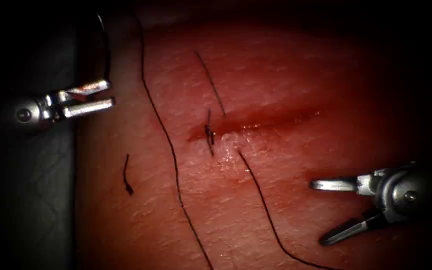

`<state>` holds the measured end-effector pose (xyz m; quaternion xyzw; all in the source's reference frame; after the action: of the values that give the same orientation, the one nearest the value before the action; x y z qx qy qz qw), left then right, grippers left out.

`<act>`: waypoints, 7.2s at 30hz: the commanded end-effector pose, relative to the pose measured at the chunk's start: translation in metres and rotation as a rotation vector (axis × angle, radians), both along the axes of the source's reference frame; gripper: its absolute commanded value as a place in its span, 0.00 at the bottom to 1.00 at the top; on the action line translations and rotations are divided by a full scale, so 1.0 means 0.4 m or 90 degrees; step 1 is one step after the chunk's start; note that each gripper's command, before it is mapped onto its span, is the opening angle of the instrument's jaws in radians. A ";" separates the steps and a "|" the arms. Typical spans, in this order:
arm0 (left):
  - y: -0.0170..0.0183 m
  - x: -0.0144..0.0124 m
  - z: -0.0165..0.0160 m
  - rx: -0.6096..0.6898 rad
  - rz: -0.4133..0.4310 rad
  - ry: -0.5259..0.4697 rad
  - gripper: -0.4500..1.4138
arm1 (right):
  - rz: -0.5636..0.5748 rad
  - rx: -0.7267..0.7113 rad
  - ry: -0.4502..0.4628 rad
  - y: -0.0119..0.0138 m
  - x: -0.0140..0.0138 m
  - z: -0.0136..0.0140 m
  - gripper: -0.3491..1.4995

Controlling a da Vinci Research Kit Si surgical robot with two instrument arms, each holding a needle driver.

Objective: Wound Closure

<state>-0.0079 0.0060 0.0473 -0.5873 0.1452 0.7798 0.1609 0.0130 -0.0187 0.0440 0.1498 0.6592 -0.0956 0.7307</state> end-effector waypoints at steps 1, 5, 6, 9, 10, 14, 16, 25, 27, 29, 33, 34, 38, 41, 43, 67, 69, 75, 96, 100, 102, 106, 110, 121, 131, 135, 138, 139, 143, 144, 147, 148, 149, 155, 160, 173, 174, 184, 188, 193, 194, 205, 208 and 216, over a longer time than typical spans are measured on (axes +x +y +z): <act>0.0009 -0.0011 0.0036 0.000 0.001 0.001 0.00 | 0.003 0.002 -0.005 -0.0019 0.0011 0.0020 0.81; 0.0054 -0.0001 0.0106 -0.003 -0.005 0.003 0.00 | 0.006 0.001 -0.009 -0.0013 0.0006 0.0032 0.78; 0.0063 0.0002 0.0120 -0.005 -0.008 0.001 0.00 | 0.007 0.001 -0.010 -0.0012 0.0006 0.0034 0.78; 0.0092 0.0006 0.0159 -0.008 -0.013 0.002 0.00 | 0.009 0.002 -0.009 -0.0011 0.0006 0.0038 0.76; 0.0102 0.0006 0.0171 -0.008 -0.014 0.004 0.00 | 0.009 0.001 -0.009 -0.0011 0.0006 0.0038 0.76; 0.0130 -0.0009 0.0224 -0.012 -0.020 0.009 0.00 | 0.009 0.001 -0.009 -0.0013 0.0006 0.0038 0.76; 0.0127 -0.0015 0.0247 -0.003 -0.018 0.041 0.00 | 0.009 0.001 -0.009 -0.0015 0.0005 0.0039 0.76; 0.0119 -0.0007 0.0260 0.067 0.016 0.137 0.00 | 0.009 0.003 -0.011 -0.0019 0.0005 0.0043 0.74; 0.0127 -0.0012 0.0261 0.077 0.016 0.150 0.00 | 0.010 0.002 -0.012 -0.0022 0.0009 0.0045 0.74; 0.0133 -0.0024 0.0270 0.071 0.023 0.185 0.00 | 0.010 0.001 -0.012 -0.0027 0.0013 0.0048 0.74; 0.0127 -0.0047 0.0299 0.069 0.019 0.207 0.00 | 0.011 0.003 -0.014 -0.0030 0.0018 0.0053 0.75; 0.0120 -0.0051 0.0307 0.066 0.019 0.207 0.00 | 0.011 0.003 -0.014 -0.0030 0.0018 0.0053 0.75; 0.0076 -0.0072 0.0355 0.091 -0.005 0.190 0.21 | 0.011 0.003 -0.014 -0.0029 0.0016 0.0052 0.76; 0.0043 -0.0083 0.0380 0.106 -0.010 0.169 0.33 | 0.012 0.005 -0.015 -0.0023 0.0017 0.0050 0.75; 0.0029 -0.0087 0.0386 0.117 -0.012 0.163 0.43 | 0.013 0.005 -0.015 -0.0019 0.0019 0.0050 0.74; -0.0023 -0.0070 0.0079 0.178 0.007 0.049 0.58 | 0.137 0.196 -0.116 0.0248 0.0076 0.0112 0.63; -0.0032 -0.0075 0.0071 0.174 0.008 0.028 0.52 | 0.158 0.273 -0.148 0.0276 0.0101 0.0138 0.62; -0.0074 -0.0089 0.0078 0.190 0.001 -0.004 0.39 | 0.204 0.440 -0.206 0.0331 0.0170 0.0209 0.54; -0.0199 -0.0167 0.0126 0.177 0.045 -0.043 0.19 | 0.218 0.649 -0.281 0.0328 0.0327 0.0370 0.80; -0.0201 -0.0159 0.0125 0.177 0.047 -0.043 0.17 | 0.225 0.646 -0.282 0.0333 0.0342 0.0395 0.80; -0.0202 -0.0157 0.0124 0.177 0.046 -0.042 0.16 | 0.227 0.647 -0.284 0.0331 0.0350 0.0406 0.80; -0.0204 -0.0158 0.0121 0.177 0.046 -0.042 0.16 | 0.215 0.653 -0.288 0.0317 0.0372 0.0427 0.76; -0.0209 -0.0156 0.0115 0.177 0.047 -0.043 0.15 | 0.218 0.646 -0.300 0.0313 0.0386 0.0452 0.62; -0.0212 -0.0152 0.0113 0.177 0.048 -0.044 0.13 | 0.247 0.612 -0.272 0.0317 0.0313 0.0392 0.00; -0.0213 -0.0157 0.0110 0.177 0.047 -0.043 0.13 | 0.245 0.553 -0.167 0.0307 0.0309 0.0271 0.00; -0.0216 -0.0158 0.0106 0.177 0.047 -0.044 0.13 | 0.246 0.547 -0.158 0.0315 0.0309 0.0236 0.00; -0.0218 -0.0159 0.0103 0.177 0.047 -0.044 0.13 | 0.238 0.540 -0.148 0.0319 0.0311 0.0227 0.00; -0.0219 -0.0159 0.0102 0.177 0.047 -0.044 0.13 | 0.233 0.538 -0.140 0.0318 0.0313 0.0228 0.00; -0.0227 -0.0168 0.0087 0.178 0.043 -0.041 0.20 | 0.238 0.524 -0.124 0.0306 0.0330 0.0244 0.78; -0.0230 -0.0172 0.0082 0.178 0.042 -0.040 0.24 | 0.239 0.513 -0.120 0.0308 0.0331 0.0247 0.85; -0.0239 -0.0193 0.0059 0.181 0.041 -0.037 0.35 | 0.244 0.494 -0.106 0.0320 0.0319 0.0253 0.91; -0.0242 -0.0201 0.0050 0.179 0.042 -0.034 0.40 | 0.245 0.488 -0.101 0.0323 0.0311 0.0254 0.91; -0.0250 -0.0224 0.0024 0.176 0.049 -0.021 0.48 | 0.246 0.471 -0.095 0.0331 0.0291 0.0257 0.90; -0.0284 -0.0326 -0.0067 0.143 0.064 0.036 0.68 | 0.264 0.434 -0.102 0.0343 0.0218 0.0254 0.88; -0.0303 -0.0458 -0.0179 0.119 0.051 0.075 0.71 | 0.282 0.392 -0.113 0.0346 0.0130 0.0251 0.84; -0.0217 -0.0666 -0.0283 0.112 -0.009 0.157 0.64 | 0.294 0.313 -0.174 0.0313 0.0022 0.0267 0.10; -0.0206 -0.0673 -0.0292 0.109 -0.014 0.165 0.62 | 0.289 0.309 -0.180 0.0301 0.0023 0.0271 0.02; -0.0172 -0.0709 -0.0267 0.061 -0.003 0.217 0.51 | 0.287 0.306 -0.186 0.0293 0.0029 0.0275 0.00; -0.0155 -0.0728 -0.0238 0.046 0.002 0.252 0.49 | 0.284 0.305 -0.189 0.0291 0.0030 0.0273 0.00; -0.0153 -0.0744 -0.0233 0.051 0.010 0.255 0.40 | 0.282 0.301 -0.190 0.0287 0.0028 0.0271 0.00; -0.0155 -0.0745 -0.0239 0.052 0.009 0.256 0.28 | 0.282 0.301 -0.190 0.0287 0.0029 0.0271 0.00; -0.0171 -0.0709 -0.0258 -0.028 0.103 0.204 0.00 | 0.261 0.302 -0.182 0.0272 0.0034 0.0265 0.11; -0.0178 -0.0670 -0.0255 -0.069 0.156 0.156 0.00 | 0.222 0.285 -0.174 0.0255 0.0039 0.0261 0.28; -0.0193 -0.0547 -0.0188 -0.137 0.298 0.015 0.00 | 0.067 0.050 -0.043 0.0170 0.0102 0.0219 0.59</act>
<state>-0.0285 -0.0017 0.0397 -0.6053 0.0908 0.7858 -0.0881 0.0167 -0.0118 0.0518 0.1408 0.6509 -0.0529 0.7441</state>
